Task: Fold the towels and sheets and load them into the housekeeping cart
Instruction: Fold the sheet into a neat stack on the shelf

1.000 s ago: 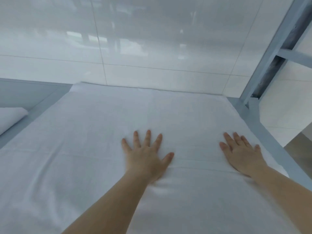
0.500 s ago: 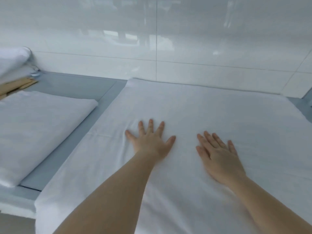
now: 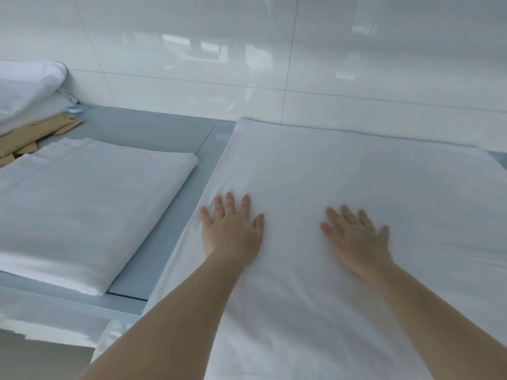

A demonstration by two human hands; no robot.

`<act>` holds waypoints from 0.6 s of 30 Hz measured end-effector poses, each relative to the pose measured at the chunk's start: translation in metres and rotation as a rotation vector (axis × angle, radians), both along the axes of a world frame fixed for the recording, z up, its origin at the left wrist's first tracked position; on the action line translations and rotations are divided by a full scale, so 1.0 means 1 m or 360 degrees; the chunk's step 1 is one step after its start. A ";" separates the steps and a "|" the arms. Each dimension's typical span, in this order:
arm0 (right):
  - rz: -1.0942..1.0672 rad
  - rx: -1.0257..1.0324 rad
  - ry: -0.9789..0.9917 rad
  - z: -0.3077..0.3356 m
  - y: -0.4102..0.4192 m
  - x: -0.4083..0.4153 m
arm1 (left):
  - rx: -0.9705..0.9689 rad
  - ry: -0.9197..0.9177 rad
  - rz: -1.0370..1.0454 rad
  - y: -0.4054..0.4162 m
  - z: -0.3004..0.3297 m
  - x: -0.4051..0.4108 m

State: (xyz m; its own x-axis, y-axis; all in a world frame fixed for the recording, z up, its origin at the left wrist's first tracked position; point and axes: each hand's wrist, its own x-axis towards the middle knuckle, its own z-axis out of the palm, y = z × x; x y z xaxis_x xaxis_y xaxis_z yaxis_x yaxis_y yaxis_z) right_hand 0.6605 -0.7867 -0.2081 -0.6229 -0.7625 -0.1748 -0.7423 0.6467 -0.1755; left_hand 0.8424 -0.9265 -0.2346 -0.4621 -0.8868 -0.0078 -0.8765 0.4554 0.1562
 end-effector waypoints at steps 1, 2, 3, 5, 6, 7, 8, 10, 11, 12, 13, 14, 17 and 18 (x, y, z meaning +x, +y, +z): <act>0.0126 -0.0019 0.0000 -0.002 -0.009 0.024 | 0.0004 -0.0013 0.0004 0.004 0.000 0.001; 0.0238 -0.0039 0.0024 -0.006 -0.015 0.047 | 0.0009 -0.0033 0.0000 0.008 0.000 0.004; 0.0321 -0.0061 0.0064 -0.010 -0.019 0.069 | 0.0012 -0.0054 -0.0011 0.011 0.000 0.008; 0.0401 -0.0100 0.0125 -0.017 -0.018 0.099 | 0.0015 -0.0088 -0.0036 0.017 -0.001 0.019; 0.0418 -0.0111 0.0139 -0.020 -0.014 0.107 | 0.0012 -0.0098 -0.0039 0.020 -0.001 0.025; 0.0432 -0.0120 0.0154 -0.022 -0.008 0.111 | 0.0005 -0.0107 -0.0033 0.021 -0.002 0.032; 0.0450 -0.0127 0.0171 -0.024 0.000 0.112 | 0.0003 -0.0115 -0.0020 0.023 -0.001 0.039; 0.0483 -0.0126 0.0205 -0.025 0.020 0.108 | 0.0026 -0.0118 0.0017 0.027 0.000 0.054; 0.0481 -0.0112 0.0215 -0.024 0.030 0.102 | 0.0040 -0.0110 0.0035 0.028 0.001 0.061; 0.0464 -0.0079 0.0220 -0.024 0.042 0.095 | 0.0051 -0.0105 0.0054 0.031 0.002 0.067; 0.0432 -0.0036 0.0228 -0.022 0.054 0.086 | 0.0055 -0.0103 0.0075 0.034 0.004 0.074; 0.0391 0.0004 0.0238 -0.020 0.067 0.076 | 0.0058 -0.0101 0.0100 0.038 0.005 0.080; 0.0210 0.0060 0.0218 -0.013 0.110 0.042 | 0.0082 -0.0123 0.0202 0.053 0.009 0.089; 0.0139 0.0063 0.0203 -0.012 0.124 0.032 | 0.0086 -0.0131 0.0231 0.060 0.010 0.086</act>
State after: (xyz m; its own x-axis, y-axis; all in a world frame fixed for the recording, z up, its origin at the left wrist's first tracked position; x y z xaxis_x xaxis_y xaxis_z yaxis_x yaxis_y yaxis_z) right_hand 0.6924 -0.6623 -0.2196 -0.5737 -0.8088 -0.1292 -0.8106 0.5833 -0.0518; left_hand 0.9288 -0.8668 -0.2242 -0.3251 -0.9414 -0.0896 -0.9433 0.3160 0.1018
